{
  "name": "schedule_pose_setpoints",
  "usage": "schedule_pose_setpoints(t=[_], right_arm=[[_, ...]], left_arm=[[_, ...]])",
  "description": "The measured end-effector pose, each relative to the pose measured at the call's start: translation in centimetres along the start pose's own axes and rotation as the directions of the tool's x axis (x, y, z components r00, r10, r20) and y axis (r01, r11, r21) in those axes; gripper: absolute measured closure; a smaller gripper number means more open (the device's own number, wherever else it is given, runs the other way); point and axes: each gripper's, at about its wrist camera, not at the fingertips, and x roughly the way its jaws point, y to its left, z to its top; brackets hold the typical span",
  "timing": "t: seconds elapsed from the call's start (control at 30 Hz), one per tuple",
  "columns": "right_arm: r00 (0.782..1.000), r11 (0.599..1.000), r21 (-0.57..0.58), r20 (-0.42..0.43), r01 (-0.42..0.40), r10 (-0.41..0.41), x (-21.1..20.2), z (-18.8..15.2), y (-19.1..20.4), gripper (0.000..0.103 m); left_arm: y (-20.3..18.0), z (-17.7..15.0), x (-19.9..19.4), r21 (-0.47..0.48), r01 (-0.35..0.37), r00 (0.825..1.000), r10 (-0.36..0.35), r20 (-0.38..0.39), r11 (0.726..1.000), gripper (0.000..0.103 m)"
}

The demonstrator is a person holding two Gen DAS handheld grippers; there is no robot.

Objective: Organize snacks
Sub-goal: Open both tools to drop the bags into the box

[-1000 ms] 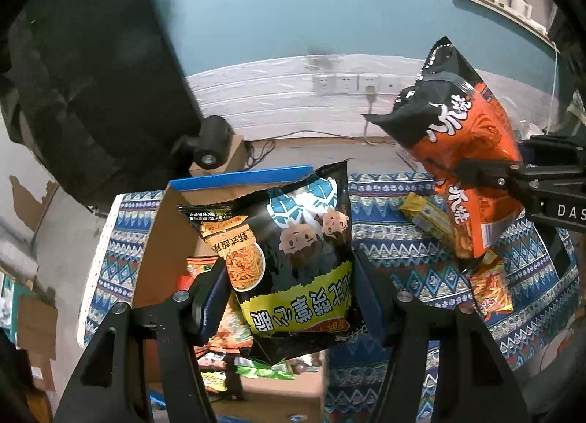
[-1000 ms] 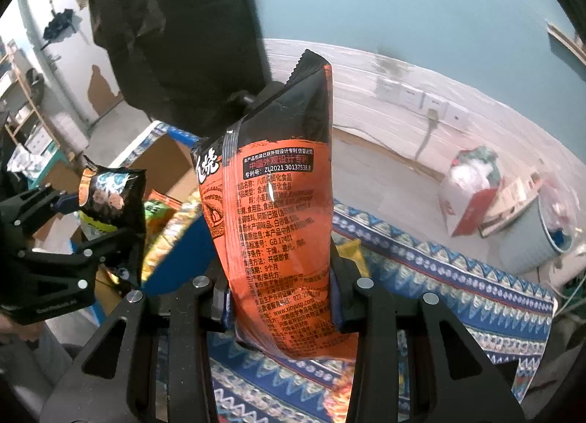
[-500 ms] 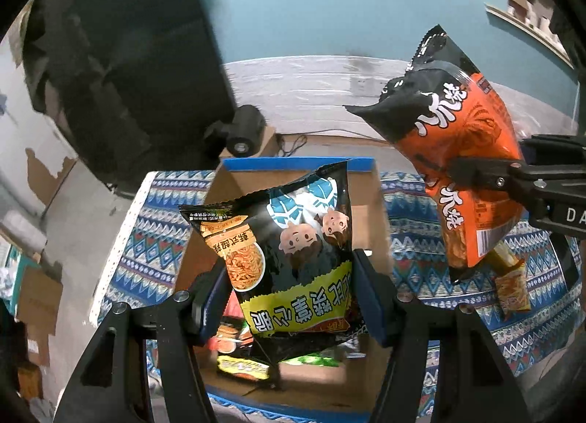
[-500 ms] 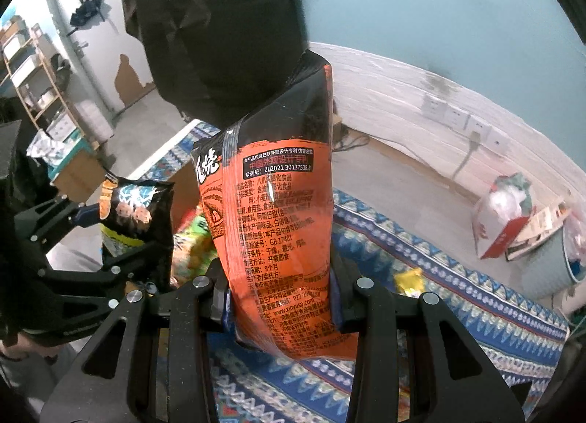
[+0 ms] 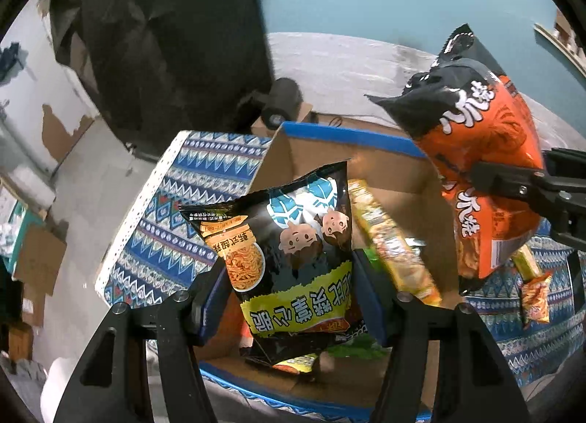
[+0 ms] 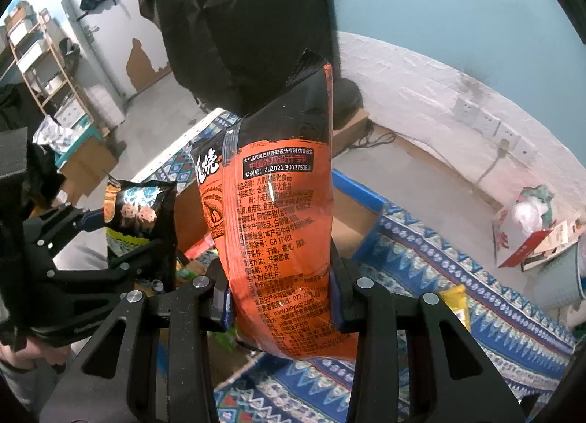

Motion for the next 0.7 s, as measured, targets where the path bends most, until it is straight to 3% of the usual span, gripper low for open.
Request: schedule_pose_setpoints(t=[0.33, 0.47, 0.7], right_arm=[[0.999, 1.000, 0.004, -0.049, -0.019, 0.020, 3.2, 0.9, 2.1, 0.066], [0.998, 1.000, 0.004, -0.065, -0.020, 0.021, 4.1, 1.0, 2.6, 0.066], [0.996, 0.999, 0.008, -0.082, -0.034, 0.034, 5.0, 1.3, 3.0, 0.066]], left_arm=[[1.7, -0.7, 2.8, -0.060, -0.015, 0.994, 0.008, -0.113, 0.998, 0.037], [2.0, -0.6, 2.3, -0.059, -0.045, 0.995, 0.039, -0.096, 0.997, 0.023], [2.3, -0.5, 1.4, -0.063, -0.050, 0.996, 0.044, -0.082, 0.997, 0.023]])
